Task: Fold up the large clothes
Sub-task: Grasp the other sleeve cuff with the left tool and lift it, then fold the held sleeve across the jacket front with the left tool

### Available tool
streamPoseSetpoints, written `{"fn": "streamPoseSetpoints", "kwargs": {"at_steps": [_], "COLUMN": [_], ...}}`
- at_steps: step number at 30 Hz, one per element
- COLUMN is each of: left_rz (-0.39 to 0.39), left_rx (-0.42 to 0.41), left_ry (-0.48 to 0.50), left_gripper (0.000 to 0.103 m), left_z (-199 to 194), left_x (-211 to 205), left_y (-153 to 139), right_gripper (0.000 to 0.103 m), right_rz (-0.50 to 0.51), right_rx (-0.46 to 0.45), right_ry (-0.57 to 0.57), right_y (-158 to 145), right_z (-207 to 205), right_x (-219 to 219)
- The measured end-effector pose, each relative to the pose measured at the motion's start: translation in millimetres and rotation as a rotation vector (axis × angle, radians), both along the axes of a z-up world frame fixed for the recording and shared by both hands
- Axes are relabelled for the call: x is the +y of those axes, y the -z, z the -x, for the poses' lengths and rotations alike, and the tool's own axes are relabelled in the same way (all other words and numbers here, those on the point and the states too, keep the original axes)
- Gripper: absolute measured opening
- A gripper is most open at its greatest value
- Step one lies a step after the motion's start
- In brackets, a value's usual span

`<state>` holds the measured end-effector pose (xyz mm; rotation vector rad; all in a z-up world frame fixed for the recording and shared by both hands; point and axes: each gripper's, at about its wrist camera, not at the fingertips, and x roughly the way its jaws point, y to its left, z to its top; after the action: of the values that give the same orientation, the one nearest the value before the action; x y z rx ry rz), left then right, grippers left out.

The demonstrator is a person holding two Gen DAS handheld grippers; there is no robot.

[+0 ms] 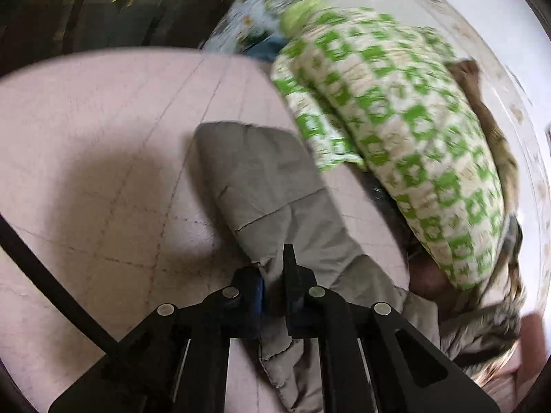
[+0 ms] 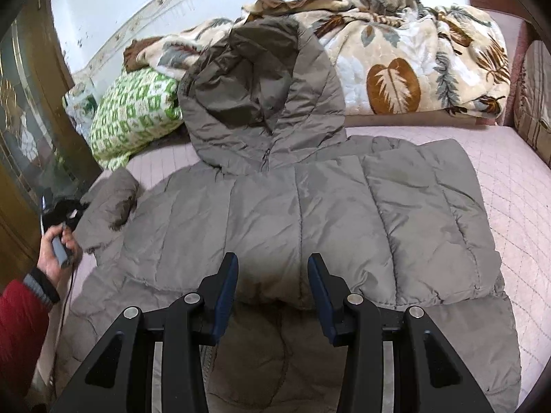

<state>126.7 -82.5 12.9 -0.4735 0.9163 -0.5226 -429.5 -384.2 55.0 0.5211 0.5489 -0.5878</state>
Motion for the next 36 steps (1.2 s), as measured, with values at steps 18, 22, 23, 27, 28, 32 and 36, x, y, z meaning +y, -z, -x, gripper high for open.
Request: {"fn": "streamPoseSetpoints", "kwargs": {"at_steps": [18, 22, 23, 27, 28, 32, 36], "left_rz": [0.041, 0.013, 0.006, -0.002, -0.012, -0.061, -0.145], "left_rx": [-0.472, -0.549, -0.56, -0.553, -0.545, -0.504, -0.484], "left_ry": [0.285, 0.417, 0.445, 0.578, 0.607, 0.713, 0.797], "left_gripper": [0.009, 0.009, 0.009, 0.009, 0.009, 0.009, 0.009], "left_z": [176.9, 246.4, 261.3, 324.5, 337.2, 387.7, 434.6], "left_x": [-45.5, -91.1, -102.0, -157.8, -172.5, -221.1, -256.4], "left_y": [-255.3, -273.1, -272.5, -256.3, -247.3, -207.8, -154.7], "right_gripper": [0.045, 0.045, 0.045, 0.045, 0.045, 0.045, 0.045], "right_rz": [0.023, -0.015, -0.029, -0.037, -0.038, -0.052, -0.062], "right_rx": [-0.183, -0.236, -0.249, -0.278, -0.283, -0.305, -0.32], "right_ry": [0.155, 0.217, 0.23, 0.262, 0.27, 0.296, 0.307], "right_y": [-42.6, -44.4, -44.5, -47.9, -48.6, -49.5, -50.6], "right_z": [60.7, 86.4, 93.2, 115.8, 120.1, 135.5, 144.3], "right_x": [-17.9, -34.6, -38.0, -44.5, -46.4, -54.3, -59.6]}}
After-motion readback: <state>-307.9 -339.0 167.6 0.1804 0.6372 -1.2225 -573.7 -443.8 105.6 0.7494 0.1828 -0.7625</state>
